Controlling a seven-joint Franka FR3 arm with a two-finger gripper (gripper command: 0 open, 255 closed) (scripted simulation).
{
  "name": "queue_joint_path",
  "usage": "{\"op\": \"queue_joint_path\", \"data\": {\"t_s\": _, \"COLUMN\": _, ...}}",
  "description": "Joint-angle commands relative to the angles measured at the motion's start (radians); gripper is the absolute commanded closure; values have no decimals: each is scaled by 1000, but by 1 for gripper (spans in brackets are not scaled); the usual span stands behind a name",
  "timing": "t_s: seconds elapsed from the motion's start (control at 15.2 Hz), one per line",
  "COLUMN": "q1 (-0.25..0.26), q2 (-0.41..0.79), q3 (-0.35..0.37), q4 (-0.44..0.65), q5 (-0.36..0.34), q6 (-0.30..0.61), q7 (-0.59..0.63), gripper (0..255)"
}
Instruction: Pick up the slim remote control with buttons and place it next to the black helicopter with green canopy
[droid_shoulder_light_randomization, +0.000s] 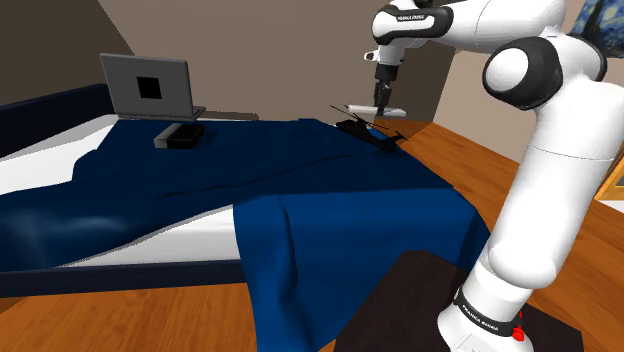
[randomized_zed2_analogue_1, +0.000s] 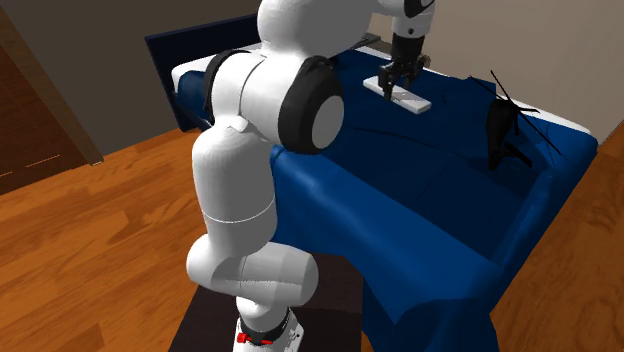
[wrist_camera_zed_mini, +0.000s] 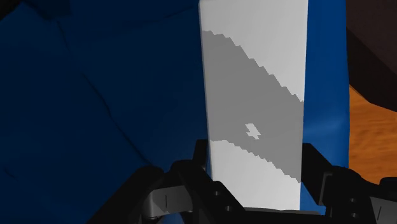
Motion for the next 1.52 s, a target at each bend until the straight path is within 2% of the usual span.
{"op": "queue_joint_path", "data": {"t_s": 0.0, "q1": -38, "q2": 46, "q3": -26, "q4": 57, "q5": 25, "q6": -16, "q7": -64, "gripper": 255}}
{"op": "queue_joint_path", "data": {"t_s": 0.26, "q1": -125, "q2": 164, "q3": -63, "q4": 200, "q5": 89, "q6": -57, "q7": -171, "gripper": 255}}
{"op": "queue_joint_path", "data": {"t_s": 0.53, "q1": -242, "q2": 311, "q3": -81, "q4": 397, "q5": 169, "q6": -125, "q7": -267, "gripper": 255}}
{"op": "queue_joint_path", "data": {"t_s": 0.73, "q1": -364, "q2": 456, "q3": -76, "q4": 621, "q5": 241, "q6": -211, "q7": -321, "gripper": 255}}
{"op": "queue_joint_path", "data": {"t_s": 0.86, "q1": -467, "q2": 578, "q3": -56, "q4": 837, "q5": 291, "q6": -299, "q7": -333, "gripper": 255}}
{"op": "queue_joint_path", "data": {"t_s": 1.06, "q1": -412, "q2": 511, "q3": -68, "q4": 669, "q5": 262, "q6": -205, "q7": -345, "gripper": 255}}
{"op": "queue_joint_path", "data": {"t_s": 1.45, "q1": -353, "q2": 446, "q3": -80, "q4": 472, "q5": 234, "q6": -77, "q7": -354, "gripper": 255}}
